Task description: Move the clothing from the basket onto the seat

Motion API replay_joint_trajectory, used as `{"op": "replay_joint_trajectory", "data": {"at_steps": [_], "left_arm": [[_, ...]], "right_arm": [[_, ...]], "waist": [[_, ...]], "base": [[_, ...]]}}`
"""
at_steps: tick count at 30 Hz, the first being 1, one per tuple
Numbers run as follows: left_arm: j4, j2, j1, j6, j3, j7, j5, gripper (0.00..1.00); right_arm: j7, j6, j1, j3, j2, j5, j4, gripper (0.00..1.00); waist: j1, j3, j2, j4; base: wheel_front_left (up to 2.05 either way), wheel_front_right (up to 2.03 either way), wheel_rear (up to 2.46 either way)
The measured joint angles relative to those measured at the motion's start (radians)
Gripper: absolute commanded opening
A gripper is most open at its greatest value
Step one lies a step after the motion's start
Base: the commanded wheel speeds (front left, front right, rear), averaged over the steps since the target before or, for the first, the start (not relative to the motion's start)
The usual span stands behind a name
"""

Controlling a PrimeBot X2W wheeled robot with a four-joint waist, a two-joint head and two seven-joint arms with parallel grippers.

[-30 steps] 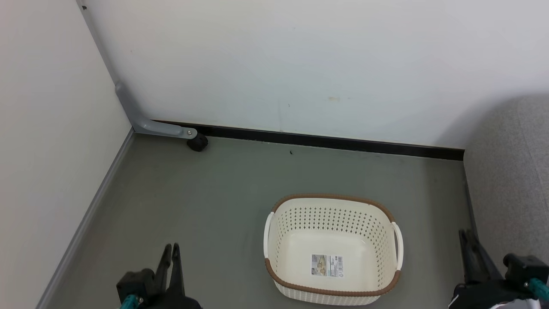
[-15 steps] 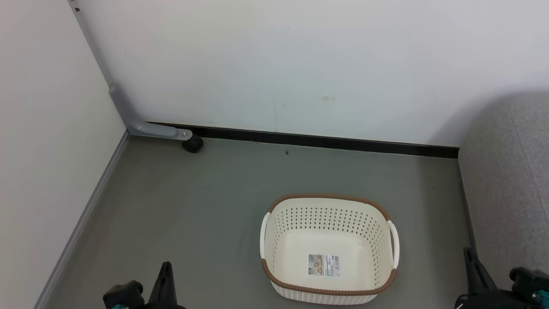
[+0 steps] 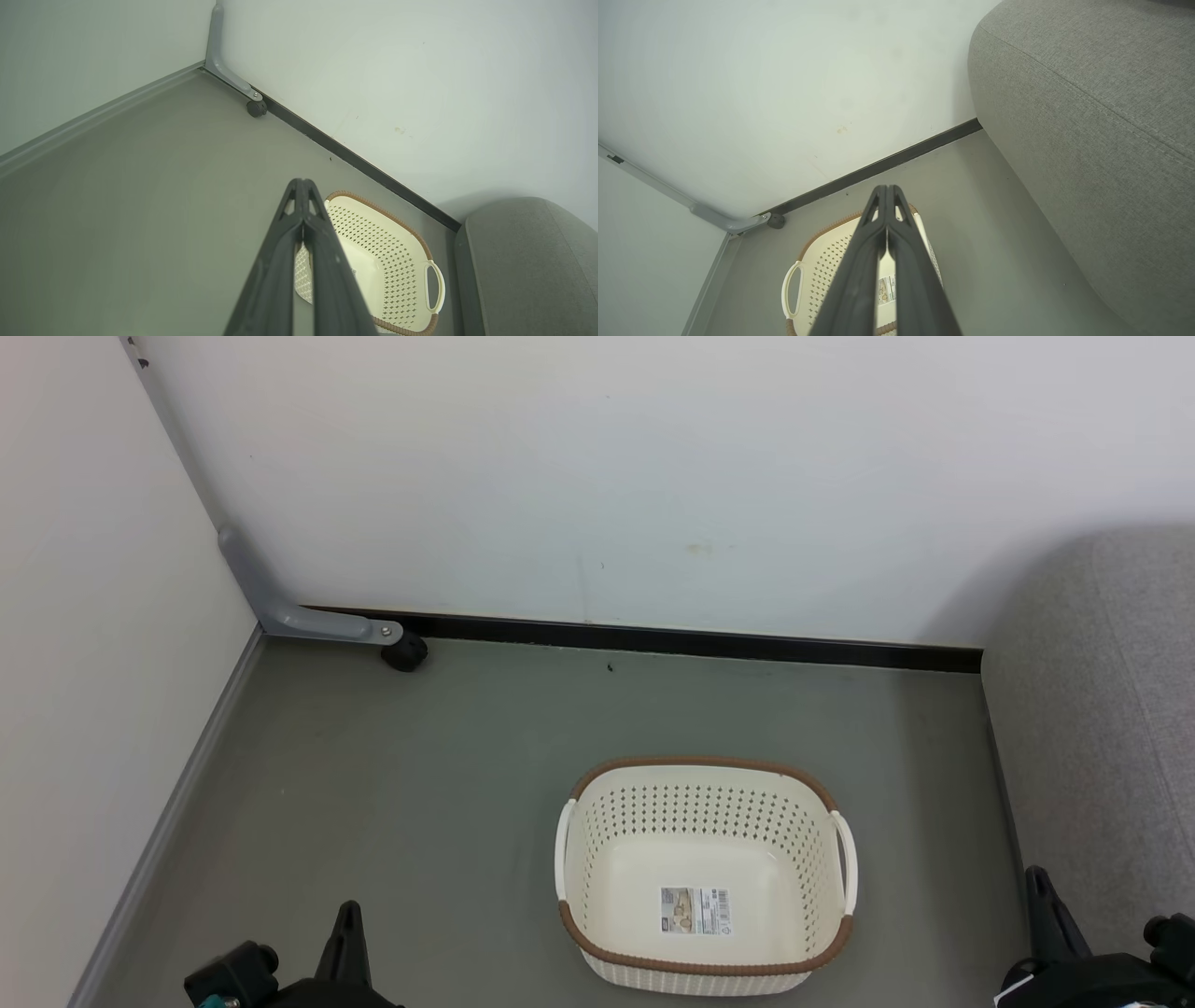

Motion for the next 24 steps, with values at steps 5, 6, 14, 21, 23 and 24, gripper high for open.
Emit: {"op": "replay_joint_trajectory", "data": {"at_steps": [5,6,14,21,23,24], "left_arm": [[-0.012,-0.004,0.0,-0.01,0.02,0.02,-0.068,0.0],[-0.014,-0.004,0.0,-0.018,0.023,0.024,-0.073,0.0],[-0.034,-0.005,-0.001,-0.035,0.049,0.054,-0.176,0.0],[-0.05,-0.008,-0.001,-0.053,0.071,0.079,-0.254,0.0],[-0.055,-0.008,-0.001,-0.057,0.078,0.086,-0.274,0.0],[-0.057,-0.008,-0.001,-0.061,0.081,0.089,-0.293,0.0]], "right_arm": [[0.021,0.0,0.0,-0.003,0.001,0.089,-0.016,0.0],[0.022,0.0,0.0,-0.004,0.001,0.101,-0.019,0.0],[0.053,0.0,-0.001,-0.01,0.003,0.218,-0.045,0.0],[0.075,0.0,-0.001,-0.015,0.005,0.318,-0.067,0.0],[0.083,0.0,-0.001,-0.017,0.006,0.347,-0.071,0.0],[0.087,0.0,-0.001,-0.018,0.006,0.36,-0.074,0.0]], "waist": [[0.0,0.001,0.0,-0.009],[0.0,0.001,0.0,-0.011],[0.0,0.003,0.0001,-0.023],[0.0,0.005,0.0,-0.033],[0.0,0.005,0.0,-0.036],[0.0,0.005,0.0001,-0.038]], "base": [[0.0,0.0,0.0],[0.0,0.0,0.0],[0.0,0.0,0.0],[0.0,0.0,0.0],[0.0,0.0,0.0],[0.0,0.0,0.0]]}}
